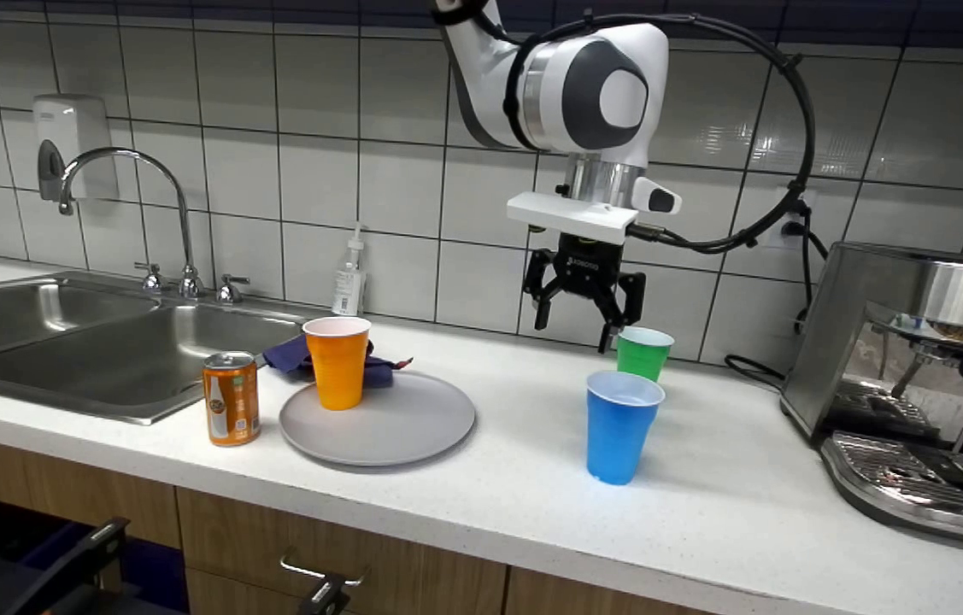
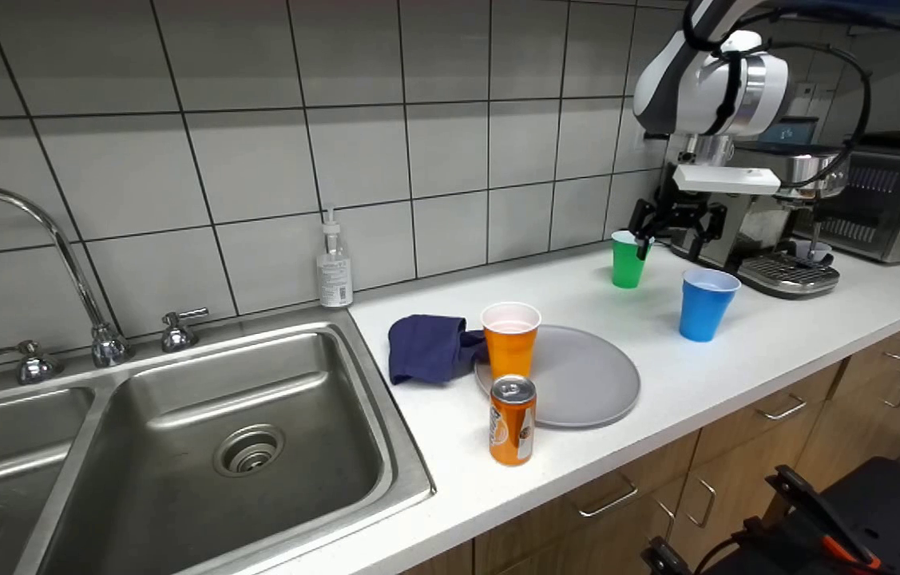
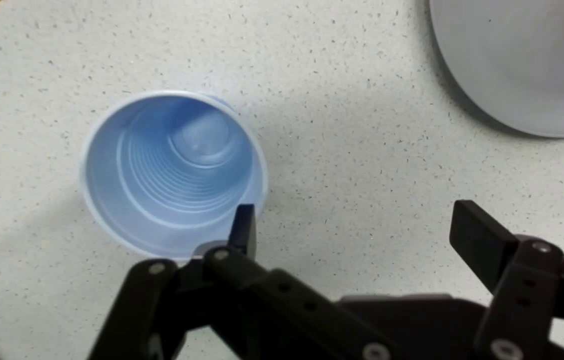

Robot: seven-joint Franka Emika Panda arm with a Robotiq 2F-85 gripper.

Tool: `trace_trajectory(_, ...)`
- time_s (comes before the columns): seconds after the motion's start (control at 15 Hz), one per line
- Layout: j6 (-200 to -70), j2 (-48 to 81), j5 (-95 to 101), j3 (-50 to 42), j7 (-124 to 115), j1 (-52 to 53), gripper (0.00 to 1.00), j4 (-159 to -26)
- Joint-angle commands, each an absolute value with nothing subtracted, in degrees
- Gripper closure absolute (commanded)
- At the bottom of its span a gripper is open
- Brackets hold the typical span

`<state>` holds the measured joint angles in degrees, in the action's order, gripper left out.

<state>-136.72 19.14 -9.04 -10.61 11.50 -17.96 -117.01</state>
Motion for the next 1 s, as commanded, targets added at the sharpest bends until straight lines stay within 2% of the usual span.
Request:
trace_trajectory(0.0,-134.9,19.8,-8.5,-10.9,12.8,-18.8,0.0,-115.8)
trace_trajectory(0.93,-136.5,20.0,-8.8,-11.0,11.4,-18.4,0.0,-116.9)
